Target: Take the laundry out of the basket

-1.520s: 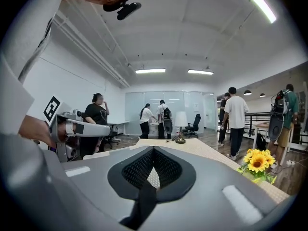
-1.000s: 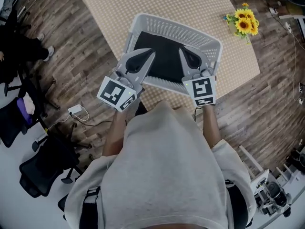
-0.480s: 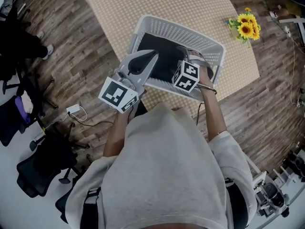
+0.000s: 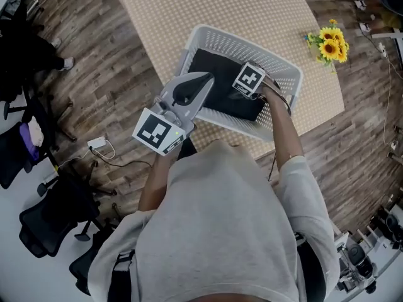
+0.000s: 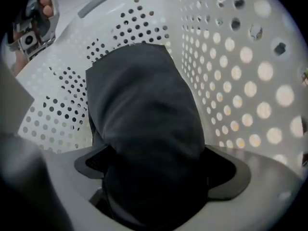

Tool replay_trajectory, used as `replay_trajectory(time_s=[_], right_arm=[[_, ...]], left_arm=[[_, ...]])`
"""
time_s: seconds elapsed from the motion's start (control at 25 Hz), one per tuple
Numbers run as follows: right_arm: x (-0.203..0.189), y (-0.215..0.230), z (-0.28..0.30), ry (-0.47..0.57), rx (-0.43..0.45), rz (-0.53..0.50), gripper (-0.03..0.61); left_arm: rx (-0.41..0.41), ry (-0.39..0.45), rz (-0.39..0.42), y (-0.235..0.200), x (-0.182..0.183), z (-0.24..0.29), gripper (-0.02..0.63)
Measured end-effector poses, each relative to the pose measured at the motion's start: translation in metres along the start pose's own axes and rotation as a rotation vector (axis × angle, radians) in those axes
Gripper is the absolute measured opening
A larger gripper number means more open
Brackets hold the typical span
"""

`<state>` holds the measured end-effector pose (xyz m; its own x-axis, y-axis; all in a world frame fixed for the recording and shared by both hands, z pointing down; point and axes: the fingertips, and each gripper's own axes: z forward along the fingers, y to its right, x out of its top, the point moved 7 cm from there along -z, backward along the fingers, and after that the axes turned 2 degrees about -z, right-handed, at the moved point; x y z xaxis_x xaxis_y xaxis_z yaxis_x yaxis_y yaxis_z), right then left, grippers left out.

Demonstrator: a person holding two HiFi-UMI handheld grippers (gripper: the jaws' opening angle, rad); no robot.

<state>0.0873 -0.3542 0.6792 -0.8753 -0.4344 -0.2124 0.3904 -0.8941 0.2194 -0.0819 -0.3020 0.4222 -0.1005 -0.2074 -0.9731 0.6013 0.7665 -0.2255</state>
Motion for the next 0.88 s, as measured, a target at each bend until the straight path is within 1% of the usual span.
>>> replay_trajectory(time_s=[0.12, 0.28, 0.44, 0.52, 0.6, 0.64, 0.68, 0.72, 0.8, 0.88], right_arm=[[-0.004, 0.003, 0.005, 0.016, 0.023, 0.008, 0.601], [-0.003, 0.001, 0.007, 0.037, 0.012, 0.006, 0.6], [-0.002, -0.001, 0.006, 0.041, -0.009, -0.002, 0.598], [-0.001, -0.003, 0.004, 0.032, -0.013, -0.008, 0.587], [0.0, -0.008, 0.002, 0.013, 0.006, -0.012, 0.542], [0.001, -0.013, 0.001, 0.002, 0.03, -0.017, 0.504], [0.003, -0.019, 0.001, -0.007, 0.061, -0.024, 0.4], [0.005, -0.025, 0.001, -0.013, 0.089, -0.031, 0.347], [0.007, -0.033, 0.001, -0.013, 0.118, -0.037, 0.315], [0.006, -0.037, 0.0, 0.016, 0.119, -0.032, 0.265]], left_arm=[[0.004, 0.011, 0.0, -0.001, 0.001, -0.001, 0.008], [-0.001, 0.015, -0.012, 0.0, -0.003, -0.001, 0.008], [-0.011, 0.017, -0.018, 0.004, -0.004, 0.001, 0.008], [-0.013, 0.02, -0.019, 0.007, -0.004, 0.001, 0.008], [-0.01, 0.021, -0.02, 0.008, -0.004, 0.0, 0.008], [-0.009, 0.022, -0.021, 0.008, -0.004, 0.0, 0.008], [-0.006, 0.024, -0.021, 0.008, -0.004, -0.001, 0.008], [-0.003, 0.027, -0.021, 0.008, -0.003, -0.001, 0.008], [-0.001, 0.033, -0.022, 0.007, -0.001, -0.001, 0.008], [-0.002, 0.036, -0.022, 0.007, 0.0, -0.001, 0.008]])
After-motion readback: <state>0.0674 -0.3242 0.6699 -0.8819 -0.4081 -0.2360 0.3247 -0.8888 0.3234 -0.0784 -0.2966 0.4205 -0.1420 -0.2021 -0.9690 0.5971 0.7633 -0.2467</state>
